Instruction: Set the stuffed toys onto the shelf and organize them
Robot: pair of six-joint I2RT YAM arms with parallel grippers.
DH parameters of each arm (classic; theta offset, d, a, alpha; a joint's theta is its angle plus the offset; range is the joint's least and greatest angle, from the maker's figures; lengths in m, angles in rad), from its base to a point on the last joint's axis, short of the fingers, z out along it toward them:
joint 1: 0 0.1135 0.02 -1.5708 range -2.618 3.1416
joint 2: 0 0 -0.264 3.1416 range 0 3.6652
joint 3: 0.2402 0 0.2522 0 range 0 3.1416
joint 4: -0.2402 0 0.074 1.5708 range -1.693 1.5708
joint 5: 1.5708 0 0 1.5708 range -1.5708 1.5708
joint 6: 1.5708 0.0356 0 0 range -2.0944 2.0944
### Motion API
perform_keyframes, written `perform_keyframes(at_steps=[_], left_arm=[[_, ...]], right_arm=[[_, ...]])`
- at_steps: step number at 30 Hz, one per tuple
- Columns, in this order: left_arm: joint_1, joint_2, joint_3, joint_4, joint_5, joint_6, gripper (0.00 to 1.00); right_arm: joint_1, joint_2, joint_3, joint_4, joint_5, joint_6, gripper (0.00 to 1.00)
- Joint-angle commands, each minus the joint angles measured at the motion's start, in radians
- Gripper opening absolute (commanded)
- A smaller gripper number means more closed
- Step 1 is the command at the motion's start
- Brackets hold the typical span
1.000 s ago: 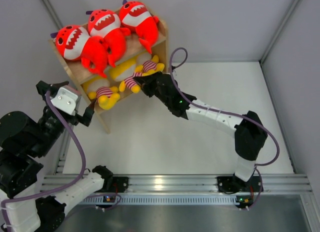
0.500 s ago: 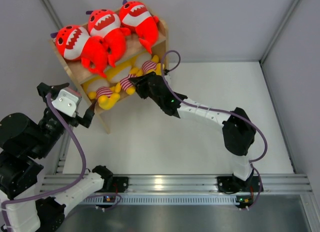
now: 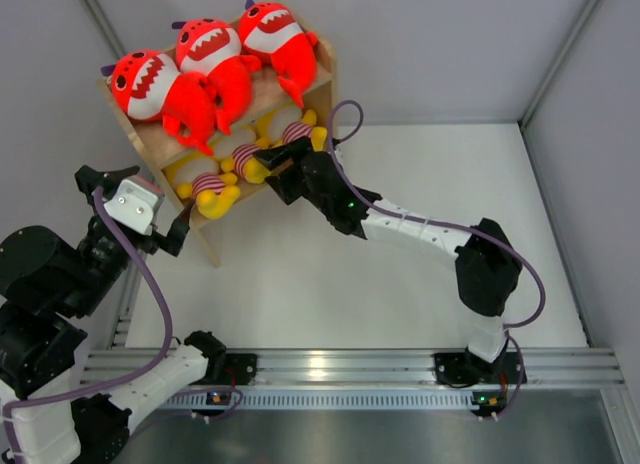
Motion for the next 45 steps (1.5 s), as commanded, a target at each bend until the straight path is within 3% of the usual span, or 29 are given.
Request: perform_keyframes(at_steps=[1,8,10,11,14,20,23,28,30,36,45], left_arm=[[0.001,0.002,0.003,0.017,0.000,0.005,0.99],[0.002,-0.009,-0.023,0.017,-0.062,0.019,0.99],[0.007,-0.024,-0.037,0.018,-0.092,0.028,0.99],[0.012,-0.029,-0.035,0.018,-0.130,0.028,0.99],[0.064,-0.060,-0.021,0.018,-0.183,0.019,0.99],[0.173,-0.072,-0.058,0.023,-0.306,0.013,0.99],[0.217,-0.049,-0.095,0.044,-0.344,0.012,0.99],[0.303,0.017,-0.178,0.119,-0.483,0.015,0.99],[0.337,0.035,-0.187,0.127,-0.484,0.001,0.99],[0.485,0.085,-0.213,0.126,-0.455,-0.050,0.99],[0.682,0.048,-0.414,0.126,-0.373,-0.131,0.99]], right_arm=[[0.023,-0.099,-0.024,0.078,-0.013,-0.029,0.77],[0.024,-0.234,-0.077,-0.002,-0.048,-0.228,0.81],[0.023,-0.305,-0.111,-0.017,-0.088,-0.419,0.81],[0.023,-0.326,-0.101,-0.075,-0.126,-0.595,0.83],[0.021,-0.397,-0.090,-0.300,-0.128,-0.882,0.85],[-0.049,-0.553,-0.186,-0.551,0.059,-1.141,0.92],[-0.178,-0.613,-0.243,-0.606,0.076,-1.150,0.96],[-0.561,-0.681,-0.360,-0.562,-0.020,-1.113,0.99],[-0.705,-0.689,-0.410,-0.502,-0.049,-1.084,0.99],[-0.986,-0.628,-0.469,-0.379,-0.105,-0.975,0.99],[-1.040,-0.552,-0.478,-0.320,-0.101,-1.027,0.99]])
